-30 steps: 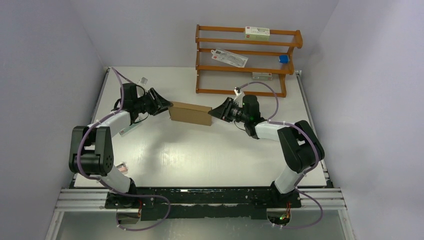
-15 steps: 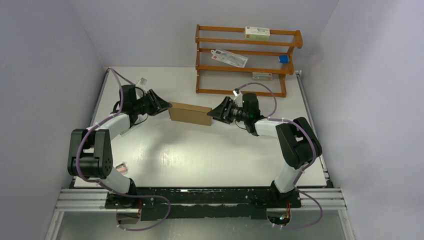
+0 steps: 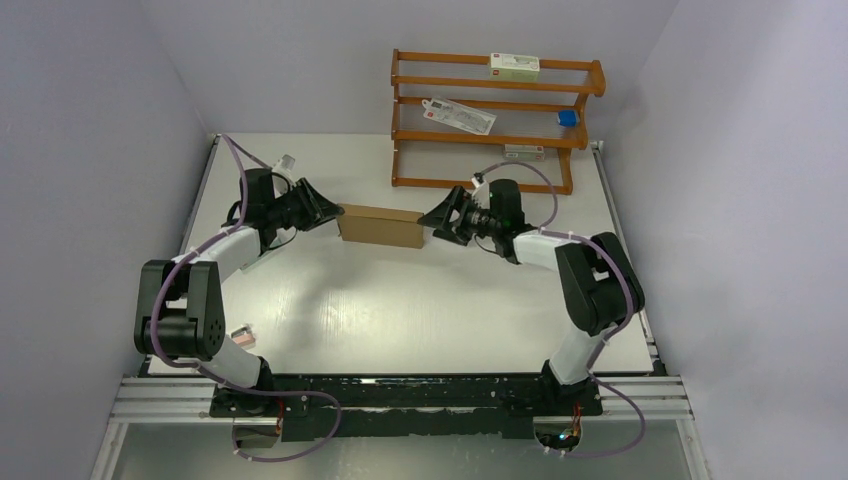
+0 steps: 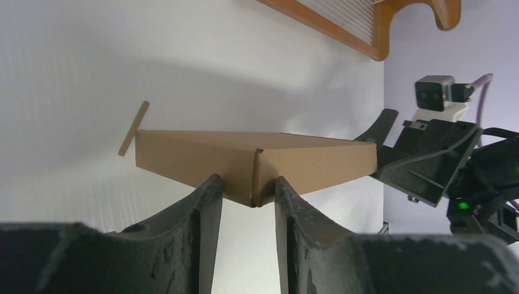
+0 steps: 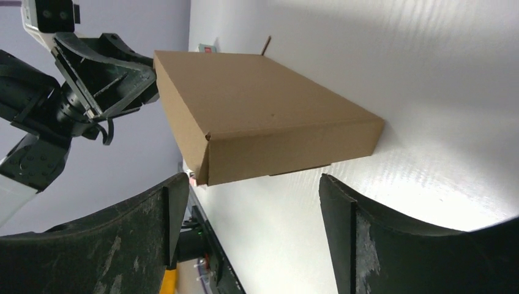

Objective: Fold the paper box

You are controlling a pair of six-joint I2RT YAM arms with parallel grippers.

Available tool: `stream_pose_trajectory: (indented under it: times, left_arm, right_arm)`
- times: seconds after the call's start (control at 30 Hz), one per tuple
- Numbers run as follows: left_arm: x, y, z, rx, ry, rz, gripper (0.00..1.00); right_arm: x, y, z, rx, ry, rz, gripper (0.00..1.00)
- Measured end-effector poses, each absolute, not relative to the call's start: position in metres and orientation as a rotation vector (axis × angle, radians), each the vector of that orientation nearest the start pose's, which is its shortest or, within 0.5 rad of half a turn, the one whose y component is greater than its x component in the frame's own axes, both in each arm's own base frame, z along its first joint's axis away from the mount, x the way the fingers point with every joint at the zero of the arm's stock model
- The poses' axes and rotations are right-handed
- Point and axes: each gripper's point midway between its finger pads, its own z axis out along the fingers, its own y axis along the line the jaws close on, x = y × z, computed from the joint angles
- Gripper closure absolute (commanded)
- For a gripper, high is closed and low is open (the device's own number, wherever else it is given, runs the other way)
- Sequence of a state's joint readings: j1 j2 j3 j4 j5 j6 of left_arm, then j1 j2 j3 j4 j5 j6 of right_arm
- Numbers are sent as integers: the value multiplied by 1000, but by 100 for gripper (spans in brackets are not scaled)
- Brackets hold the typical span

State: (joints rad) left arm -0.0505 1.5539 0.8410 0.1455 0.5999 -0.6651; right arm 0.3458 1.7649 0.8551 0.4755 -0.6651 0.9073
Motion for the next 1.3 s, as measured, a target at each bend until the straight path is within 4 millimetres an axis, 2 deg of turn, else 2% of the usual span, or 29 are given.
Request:
stream_pose_trajectory:
  times: [0.13,0.2,0.33,0.43,0.5,0.7,0.83,1.13,1.2,1.3]
  left_arm:
    - [389,-140,126,-305,2198,-1038,61]
    - [389,-140,126,-302,2201,-1032,61]
    - [389,-140,126,-300,2203,-1027,61]
    - [389,-140,126,-298,2203,-1025,61]
    - [389,-140,126,-297,2203,-1025,61]
    - [390,-140,126,-294,2203,-1021,61]
    - [390,-141,126,-293,2203,-1018,61]
    - [391,-142,126,-289,2204,-1018,61]
    - [390,-143,126,-286,2205,-1020,61]
    - [390,-144,126,-284,2208,-1020,61]
  right_arm:
    - [372,250,126,99,2192,1316,18]
    - [381,244,142,47,2158,1274,18]
    - [395,250,172,-78,2083,1236,17]
    - [397,261,183,-147,2054,1233,17]
    - [396,267,179,-169,2061,1242,17]
    - [385,290,138,-207,2161,1277,17]
    - [380,301,123,-226,2176,1298,21]
    - [380,297,110,-208,2080,1340,36]
    - [379,297,110,-215,2063,1341,35]
    - [378,297,111,-234,2044,1340,28]
